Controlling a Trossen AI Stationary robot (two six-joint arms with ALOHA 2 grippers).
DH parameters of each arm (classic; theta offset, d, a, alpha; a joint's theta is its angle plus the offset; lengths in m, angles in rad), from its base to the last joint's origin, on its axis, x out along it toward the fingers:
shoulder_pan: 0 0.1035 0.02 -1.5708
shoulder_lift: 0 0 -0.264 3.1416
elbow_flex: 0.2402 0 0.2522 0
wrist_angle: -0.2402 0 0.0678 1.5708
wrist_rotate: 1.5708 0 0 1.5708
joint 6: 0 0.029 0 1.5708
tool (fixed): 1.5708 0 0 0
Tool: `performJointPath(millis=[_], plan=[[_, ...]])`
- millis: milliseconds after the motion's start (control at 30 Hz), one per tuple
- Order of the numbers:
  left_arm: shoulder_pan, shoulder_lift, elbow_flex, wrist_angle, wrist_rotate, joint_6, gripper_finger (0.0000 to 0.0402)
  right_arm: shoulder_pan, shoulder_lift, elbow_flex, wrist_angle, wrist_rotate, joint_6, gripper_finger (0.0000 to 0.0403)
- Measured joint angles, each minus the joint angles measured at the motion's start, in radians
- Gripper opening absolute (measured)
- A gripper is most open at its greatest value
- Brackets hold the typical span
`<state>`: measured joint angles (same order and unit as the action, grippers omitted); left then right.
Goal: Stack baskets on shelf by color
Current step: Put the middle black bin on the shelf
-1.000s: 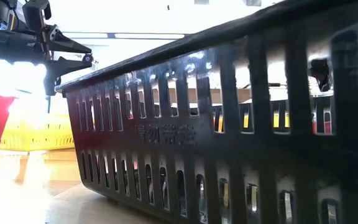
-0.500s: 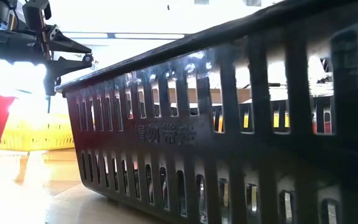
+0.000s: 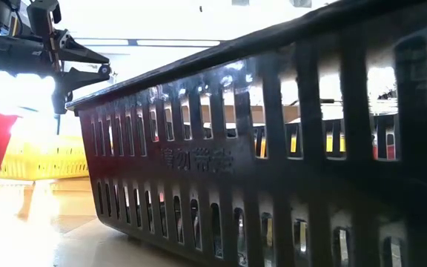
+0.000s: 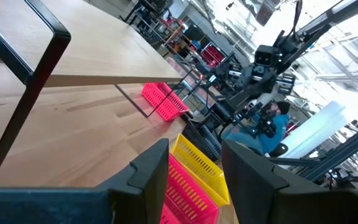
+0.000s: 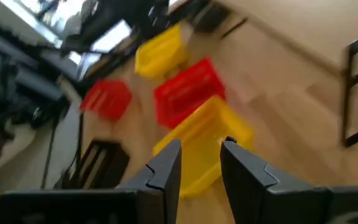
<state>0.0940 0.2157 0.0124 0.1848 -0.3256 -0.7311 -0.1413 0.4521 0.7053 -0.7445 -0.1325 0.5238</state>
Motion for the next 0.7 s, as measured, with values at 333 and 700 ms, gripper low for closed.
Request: performJointPath(millis=[333,700], plan=[[0.000,0.000,0.000,-0.009,0.000,0.001,0.0137,0.058,0.187,0.085,-0.199,-0.154,0.033,0.0099],[0.000,0.000,0.000,-0.009,0.000,0.001,0.0137,0.155,0.309,0.085,-0.268,-0.121,0.323,0.0099]])
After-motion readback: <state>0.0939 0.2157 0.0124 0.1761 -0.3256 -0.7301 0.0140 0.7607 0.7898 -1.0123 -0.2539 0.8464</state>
